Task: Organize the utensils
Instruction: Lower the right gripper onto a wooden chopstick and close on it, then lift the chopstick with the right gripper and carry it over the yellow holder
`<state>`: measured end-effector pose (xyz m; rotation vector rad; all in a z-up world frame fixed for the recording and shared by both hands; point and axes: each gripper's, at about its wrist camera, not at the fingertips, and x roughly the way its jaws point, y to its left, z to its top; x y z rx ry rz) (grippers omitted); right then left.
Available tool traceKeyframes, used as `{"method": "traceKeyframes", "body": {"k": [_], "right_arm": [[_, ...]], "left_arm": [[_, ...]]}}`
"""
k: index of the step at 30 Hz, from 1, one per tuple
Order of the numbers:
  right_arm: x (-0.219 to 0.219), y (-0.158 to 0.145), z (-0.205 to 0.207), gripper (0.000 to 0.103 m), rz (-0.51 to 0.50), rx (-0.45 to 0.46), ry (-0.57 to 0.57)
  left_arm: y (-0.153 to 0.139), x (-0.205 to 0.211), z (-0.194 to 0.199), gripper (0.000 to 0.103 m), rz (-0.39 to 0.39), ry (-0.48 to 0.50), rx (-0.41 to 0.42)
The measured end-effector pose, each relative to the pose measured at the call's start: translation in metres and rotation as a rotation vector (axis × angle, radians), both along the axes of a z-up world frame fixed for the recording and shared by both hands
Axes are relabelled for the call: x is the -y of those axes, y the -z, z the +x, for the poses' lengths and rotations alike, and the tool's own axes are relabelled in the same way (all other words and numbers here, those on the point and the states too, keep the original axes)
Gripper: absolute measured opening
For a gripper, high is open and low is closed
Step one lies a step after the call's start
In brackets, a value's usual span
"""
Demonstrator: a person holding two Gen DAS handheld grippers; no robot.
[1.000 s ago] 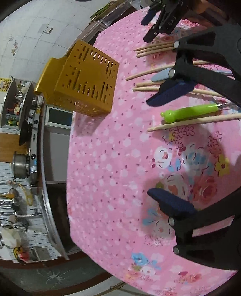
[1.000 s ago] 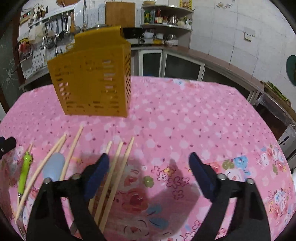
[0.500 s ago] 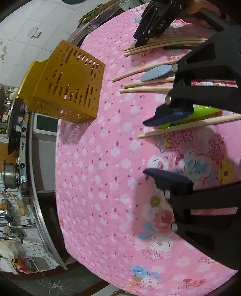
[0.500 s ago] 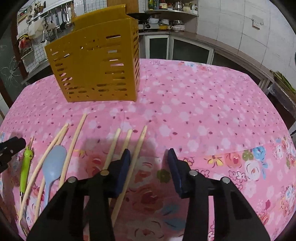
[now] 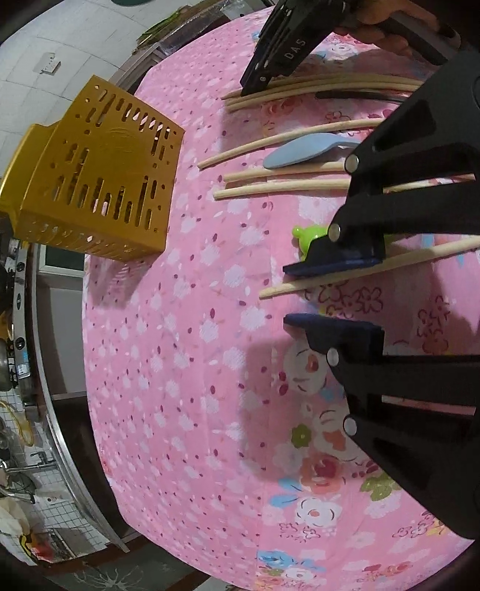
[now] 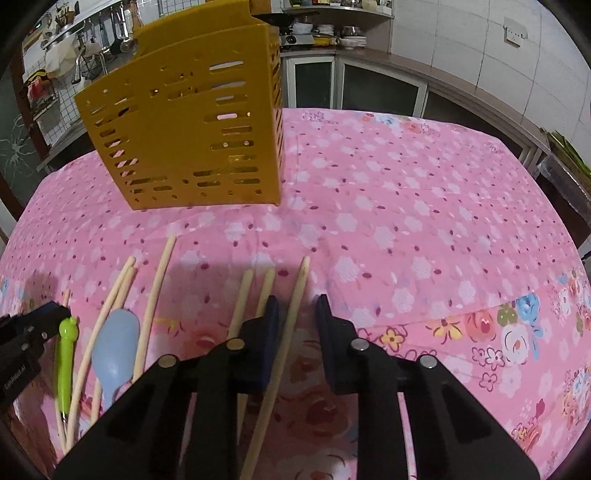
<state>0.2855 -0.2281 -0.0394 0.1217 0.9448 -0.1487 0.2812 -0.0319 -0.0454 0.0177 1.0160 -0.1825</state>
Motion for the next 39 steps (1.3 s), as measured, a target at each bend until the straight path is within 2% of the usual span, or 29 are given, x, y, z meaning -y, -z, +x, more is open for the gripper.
{"method": "traceKeyframes", "body": {"k": [2,4,7,10,21,28,34,39], "right_arm": [[-0.002,-0.001,0.003,0.021,-0.008,-0.012,-0.004],[-0.001,-0.001,0.004,0.020,-0.007,-0.020,-0.011],[0.001,-0.002,0.006,0.010,0.004,-0.025,-0.021],[0.002,-0.003,0.005,0.006,0.013,-0.025,-0.031],[0.023,-0.010,-0.006,0.006,0.100,0.017,-0.023],[0.031,-0.038,-0.019,0.006,0.170,0.135,-0.036],[0.034,-0.071,-0.030,0.006,0.217,0.287,-0.075],[0.040,-0.086,-0.028,0.006,0.252,0.368,-0.096]], "left_arm": [[0.000,0.001,0.002,0.008,0.006,-0.002,-0.006],[0.000,0.002,0.004,0.007,0.004,-0.002,-0.014],[-0.001,0.006,0.005,0.006,0.020,0.001,-0.014],[-0.002,0.007,0.005,0.005,0.018,0.002,-0.014],[-0.011,-0.002,0.000,0.004,-0.037,-0.002,0.020],[-0.043,-0.012,-0.010,0.004,-0.114,0.003,0.124],[-0.079,-0.010,-0.018,0.004,-0.152,0.033,0.237],[-0.105,-0.005,-0.020,0.004,-0.168,0.051,0.325]]}}
